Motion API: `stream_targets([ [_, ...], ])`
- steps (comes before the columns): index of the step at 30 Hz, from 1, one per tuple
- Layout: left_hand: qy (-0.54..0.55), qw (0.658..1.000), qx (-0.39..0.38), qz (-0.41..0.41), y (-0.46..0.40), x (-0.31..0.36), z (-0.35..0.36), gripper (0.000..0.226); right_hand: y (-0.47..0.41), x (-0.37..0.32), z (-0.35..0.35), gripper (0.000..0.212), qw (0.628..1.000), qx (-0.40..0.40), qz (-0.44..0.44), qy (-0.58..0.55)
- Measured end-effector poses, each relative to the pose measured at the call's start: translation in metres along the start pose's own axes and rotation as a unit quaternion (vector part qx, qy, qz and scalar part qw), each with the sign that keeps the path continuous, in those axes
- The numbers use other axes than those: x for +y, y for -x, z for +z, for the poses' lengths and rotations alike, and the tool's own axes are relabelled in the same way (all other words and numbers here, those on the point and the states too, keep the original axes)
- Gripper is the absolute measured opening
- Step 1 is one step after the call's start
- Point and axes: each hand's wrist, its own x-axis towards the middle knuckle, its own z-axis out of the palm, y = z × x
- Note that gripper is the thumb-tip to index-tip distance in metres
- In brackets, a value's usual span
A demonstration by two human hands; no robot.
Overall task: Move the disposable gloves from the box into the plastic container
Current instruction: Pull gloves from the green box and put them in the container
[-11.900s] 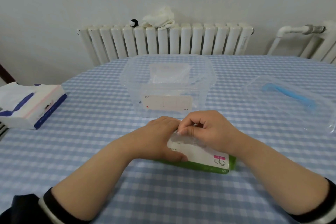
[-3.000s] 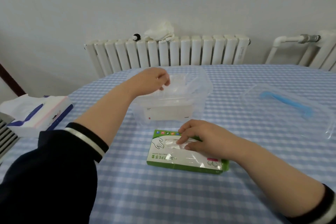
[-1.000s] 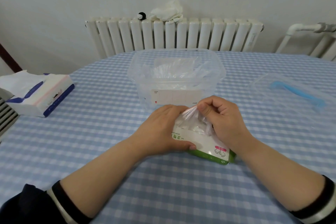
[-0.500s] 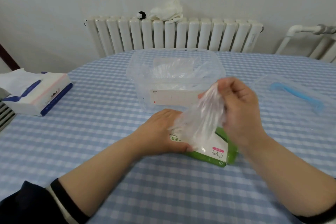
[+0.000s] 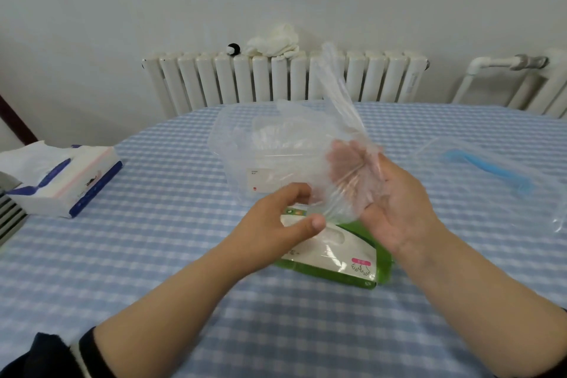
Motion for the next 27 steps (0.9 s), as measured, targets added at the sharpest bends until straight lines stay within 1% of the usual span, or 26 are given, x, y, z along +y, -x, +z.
stream_targets([
  [1, 0.061, 0.998, 0.012, 0.001, -0.002, 0.006, 0.004, 0.050, 0.001, 0.003, 0.000, 0.035, 1.000, -0.007, -0.003, -0.002],
  [2, 0.122, 0.992, 0.029, 0.005, -0.005, 0.013, 0.008, 0.045, 0.001, 0.005, 0.000, 0.032, 1.000, -0.009, -0.004, -0.003],
  [5, 0.274, 0.953, 0.130, -0.013, -0.014, 0.030, 0.017, 0.010, 0.001, 0.005, 0.004, 0.032, 0.999, -0.032, -0.013, -0.035],
  [6, 0.309, 0.938, 0.158, -0.023, -0.019, 0.036, 0.017, 0.003, 0.001, 0.003, 0.006, 0.029, 0.997, -0.047, -0.021, -0.050],
  [8, 0.373, 0.909, 0.185, -0.027, -0.032, 0.046, 0.010, 0.007, 0.000, -0.001, 0.009, 0.030, 0.994, -0.073, -0.038, -0.071],
  [9, 0.380, 0.905, 0.191, -0.017, -0.040, 0.051, 0.003, 0.008, 0.000, -0.004, 0.012, 0.036, 0.993, -0.075, -0.046, -0.074],
  [10, 0.365, 0.910, 0.197, -0.003, -0.048, 0.058, -0.006, 0.009, -0.001, -0.005, 0.011, 0.042, 0.994, -0.071, -0.045, -0.068],
  [11, 0.331, 0.923, 0.198, 0.015, -0.059, 0.066, -0.015, 0.010, -0.002, -0.006, 0.010, 0.041, 0.995, -0.062, -0.043, -0.063],
  [13, 0.234, 0.951, 0.201, 0.033, -0.077, 0.077, -0.035, 0.012, -0.003, -0.004, 0.008, 0.021, 0.998, -0.037, -0.019, -0.046],
  [15, 0.108, 0.973, 0.205, 0.026, -0.098, 0.082, -0.055, 0.018, -0.005, -0.001, 0.004, 0.018, 0.999, -0.011, 0.012, -0.032],
  [18, -0.063, 0.981, 0.181, -0.012, -0.128, 0.073, -0.079, 0.025, -0.006, 0.000, -0.001, 0.020, 0.999, 0.015, 0.040, -0.010],
  [21, -0.172, 0.972, 0.144, -0.066, -0.150, 0.055, -0.093, 0.027, -0.005, -0.005, 0.000, 0.023, 0.999, 0.025, 0.047, 0.007],
  [23, -0.247, 0.957, 0.122, -0.086, -0.158, 0.043, -0.096, 0.026, -0.004, -0.006, 0.000, 0.023, 0.998, 0.025, 0.056, 0.012],
  [25, -0.346, 0.928, 0.086, -0.111, -0.161, 0.033, -0.096, 0.028, -0.003, -0.006, 0.001, 0.024, 0.997, 0.022, 0.065, 0.019],
  [27, -0.437, 0.886, 0.047, -0.145, -0.161, 0.026, -0.094, 0.040, -0.003, -0.004, 0.001, 0.024, 0.997, 0.019, 0.073, 0.027],
])
